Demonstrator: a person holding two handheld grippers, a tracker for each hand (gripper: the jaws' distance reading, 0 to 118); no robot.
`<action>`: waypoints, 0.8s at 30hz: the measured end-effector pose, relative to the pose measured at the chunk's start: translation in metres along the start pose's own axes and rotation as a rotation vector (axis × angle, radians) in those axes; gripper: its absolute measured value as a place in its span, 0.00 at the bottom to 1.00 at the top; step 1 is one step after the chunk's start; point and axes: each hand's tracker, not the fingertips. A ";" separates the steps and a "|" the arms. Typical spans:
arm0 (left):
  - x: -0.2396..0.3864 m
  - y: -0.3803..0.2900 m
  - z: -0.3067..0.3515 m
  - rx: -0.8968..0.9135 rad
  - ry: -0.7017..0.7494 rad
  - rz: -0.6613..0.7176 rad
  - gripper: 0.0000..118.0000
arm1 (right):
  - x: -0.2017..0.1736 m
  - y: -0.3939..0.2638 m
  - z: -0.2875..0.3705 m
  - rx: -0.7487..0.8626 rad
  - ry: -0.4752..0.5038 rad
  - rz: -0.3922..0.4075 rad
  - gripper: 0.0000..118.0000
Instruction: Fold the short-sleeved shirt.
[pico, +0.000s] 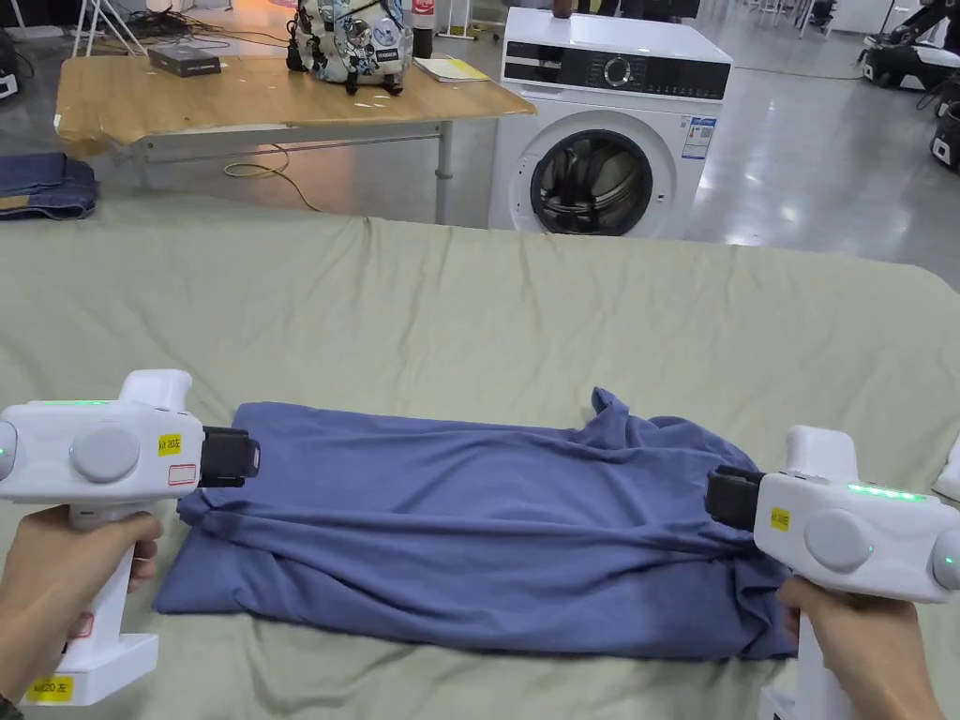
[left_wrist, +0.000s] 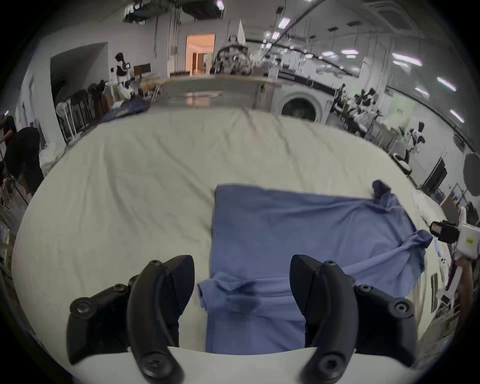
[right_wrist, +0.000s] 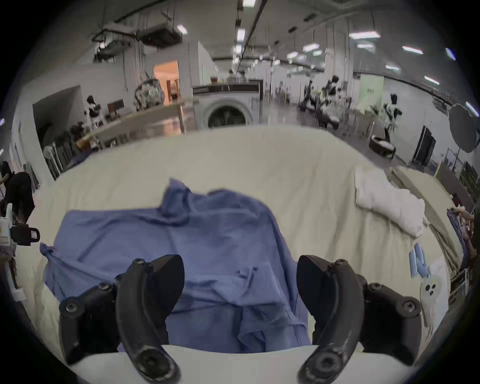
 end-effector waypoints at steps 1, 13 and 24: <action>0.004 -0.003 0.009 0.033 -0.008 -0.011 0.65 | -0.004 -0.001 0.009 0.034 0.003 0.004 0.78; 0.046 -0.063 0.094 0.263 0.044 -0.056 0.00 | -0.042 -0.033 0.083 0.265 0.022 0.011 0.00; -0.005 -0.050 0.054 -0.008 0.048 0.010 0.00 | -0.047 -0.043 0.092 0.273 0.027 0.047 0.00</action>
